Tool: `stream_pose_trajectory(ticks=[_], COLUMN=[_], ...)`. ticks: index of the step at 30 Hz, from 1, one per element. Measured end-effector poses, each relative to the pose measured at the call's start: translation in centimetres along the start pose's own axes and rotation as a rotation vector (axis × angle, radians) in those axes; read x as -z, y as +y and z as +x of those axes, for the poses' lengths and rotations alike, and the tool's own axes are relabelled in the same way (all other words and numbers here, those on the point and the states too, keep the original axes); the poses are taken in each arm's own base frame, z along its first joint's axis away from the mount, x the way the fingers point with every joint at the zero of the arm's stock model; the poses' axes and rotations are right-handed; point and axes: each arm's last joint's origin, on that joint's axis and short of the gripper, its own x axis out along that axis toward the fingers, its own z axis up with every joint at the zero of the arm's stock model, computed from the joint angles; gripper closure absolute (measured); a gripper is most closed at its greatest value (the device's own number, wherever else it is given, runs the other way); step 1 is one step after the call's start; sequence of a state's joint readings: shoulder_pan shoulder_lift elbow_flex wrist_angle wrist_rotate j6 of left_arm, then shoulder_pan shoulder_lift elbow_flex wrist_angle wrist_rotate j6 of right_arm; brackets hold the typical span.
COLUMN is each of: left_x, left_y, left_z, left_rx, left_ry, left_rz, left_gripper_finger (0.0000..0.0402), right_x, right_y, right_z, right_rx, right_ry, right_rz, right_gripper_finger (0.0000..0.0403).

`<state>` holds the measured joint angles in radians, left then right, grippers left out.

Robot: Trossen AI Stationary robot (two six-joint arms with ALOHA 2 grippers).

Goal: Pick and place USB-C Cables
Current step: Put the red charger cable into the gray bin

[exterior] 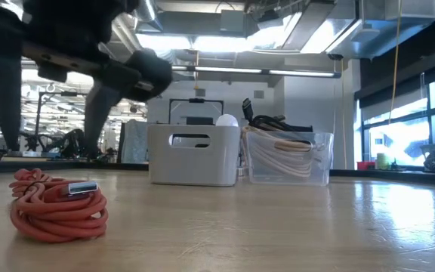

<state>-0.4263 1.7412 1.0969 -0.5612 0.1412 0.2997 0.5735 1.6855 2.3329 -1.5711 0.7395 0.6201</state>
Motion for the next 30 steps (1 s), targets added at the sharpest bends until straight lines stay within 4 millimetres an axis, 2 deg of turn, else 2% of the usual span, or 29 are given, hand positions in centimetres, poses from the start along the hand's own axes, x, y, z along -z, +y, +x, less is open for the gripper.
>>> stream_pose_trajectory(ticks=[10, 15, 19, 24, 26, 30], left_x=[0.5, 0.5, 0.5, 0.6, 0.7, 0.6], left_y=[0.3, 0.4, 0.5, 0.6, 0.7, 0.6], left_z=[3.1, 3.8, 3.8, 3.8, 3.8, 3.1], left_rx=[0.020, 0.022, -0.015, -0.029, -0.035, -0.041], left_ry=[0.069, 0.083, 0.092, 0.105, 0.108, 0.095], left_rz=[-0.029, -0.074, -0.087, -0.107, -0.158, -0.252], left_gripper_finger=[0.0190, 0.0196, 0.0247, 0.0365, 0.0382, 0.0385], right_x=[0.0, 0.0, 0.0, 0.0, 0.1, 0.1], right_y=[0.0, 0.0, 0.0, 0.0, 0.1, 0.1], right_z=[0.0, 0.0, 0.0, 0.0, 0.0, 0.0], right_rx=[-0.008, -0.009, -0.009, -0.011, -0.027, -0.031], right_ry=[0.005, 0.006, 0.006, 0.007, 0.018, 0.022], right_rz=[0.000, -0.005, -0.025, -0.023, -0.022, -0.014], right_gripper_finger=[0.0238, 0.0238, 0.0238, 0.0238, 0.0238, 0.0238])
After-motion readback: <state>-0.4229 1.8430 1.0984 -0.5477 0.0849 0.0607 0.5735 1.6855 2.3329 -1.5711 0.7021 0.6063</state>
